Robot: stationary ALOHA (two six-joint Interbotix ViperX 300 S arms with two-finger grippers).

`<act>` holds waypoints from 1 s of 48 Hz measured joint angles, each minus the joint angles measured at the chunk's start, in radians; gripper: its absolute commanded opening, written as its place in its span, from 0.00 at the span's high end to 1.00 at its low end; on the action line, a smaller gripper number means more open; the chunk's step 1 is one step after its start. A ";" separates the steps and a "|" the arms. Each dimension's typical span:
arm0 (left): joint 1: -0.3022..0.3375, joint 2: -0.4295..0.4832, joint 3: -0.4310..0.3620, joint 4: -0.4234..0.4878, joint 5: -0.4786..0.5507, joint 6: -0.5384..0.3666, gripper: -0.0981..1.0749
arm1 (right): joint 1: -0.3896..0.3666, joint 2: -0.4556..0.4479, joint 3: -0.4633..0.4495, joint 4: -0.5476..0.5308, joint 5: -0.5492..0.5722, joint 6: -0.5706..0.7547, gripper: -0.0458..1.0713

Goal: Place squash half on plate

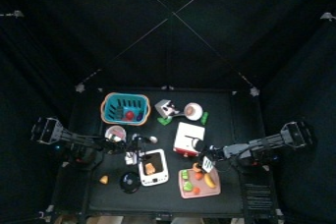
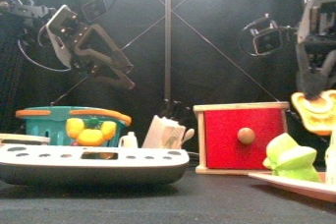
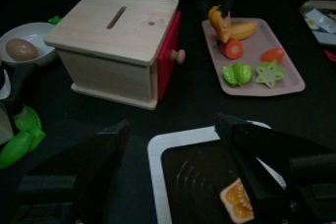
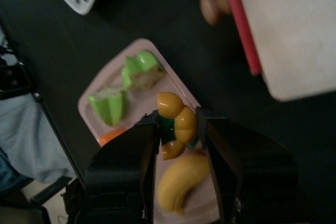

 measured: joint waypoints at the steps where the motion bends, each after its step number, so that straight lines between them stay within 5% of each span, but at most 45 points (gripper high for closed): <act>1: 0.000 0.000 0.000 0.000 0.000 0.000 0.05 | -0.002 -0.005 0.002 -0.002 -0.002 0.000 0.40; 11: 0.000 0.002 0.000 0.000 0.000 0.000 0.05 | 0.006 -0.008 0.005 0.003 -0.063 -0.002 0.40; 22: 0.000 0.002 0.002 0.000 0.000 0.000 0.05 | 0.052 0.091 -0.011 0.040 -0.155 -0.002 0.40; 48: 0.000 0.003 0.002 0.000 0.006 0.000 0.05 | 0.106 0.258 -0.100 0.018 -0.166 -0.003 0.36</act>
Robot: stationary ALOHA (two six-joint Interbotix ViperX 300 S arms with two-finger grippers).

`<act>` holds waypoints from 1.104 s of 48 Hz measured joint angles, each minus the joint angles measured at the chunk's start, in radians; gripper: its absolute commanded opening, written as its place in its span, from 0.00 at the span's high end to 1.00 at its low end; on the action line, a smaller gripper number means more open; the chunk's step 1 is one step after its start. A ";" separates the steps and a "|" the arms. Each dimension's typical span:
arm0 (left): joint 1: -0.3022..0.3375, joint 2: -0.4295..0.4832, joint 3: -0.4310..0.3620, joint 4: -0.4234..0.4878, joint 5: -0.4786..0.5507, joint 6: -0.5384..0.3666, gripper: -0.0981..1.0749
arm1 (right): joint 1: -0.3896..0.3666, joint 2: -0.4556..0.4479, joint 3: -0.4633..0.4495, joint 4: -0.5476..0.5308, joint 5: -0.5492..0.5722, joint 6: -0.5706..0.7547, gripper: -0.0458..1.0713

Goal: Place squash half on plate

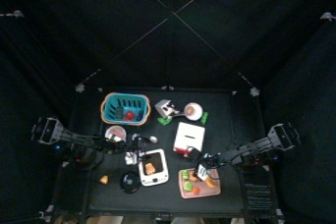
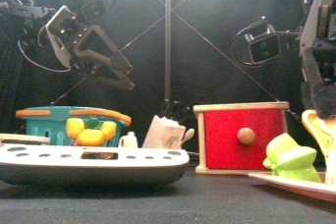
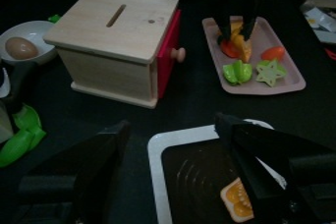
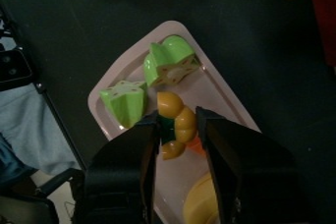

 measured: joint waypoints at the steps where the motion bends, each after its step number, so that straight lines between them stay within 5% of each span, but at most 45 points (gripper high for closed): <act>1: 0.000 0.000 0.000 0.000 0.000 0.000 0.05 | 0.000 0.002 -0.002 -0.005 0.000 0.002 0.35; 21: 0.002 0.000 0.006 0.000 0.000 0.000 0.05 | 0.020 0.006 -0.017 -0.040 0.060 0.003 0.16; 53: -0.032 -0.028 0.009 -0.012 0.150 0.000 0.05 | 0.023 0.006 -0.054 -0.112 0.137 -0.002 0.16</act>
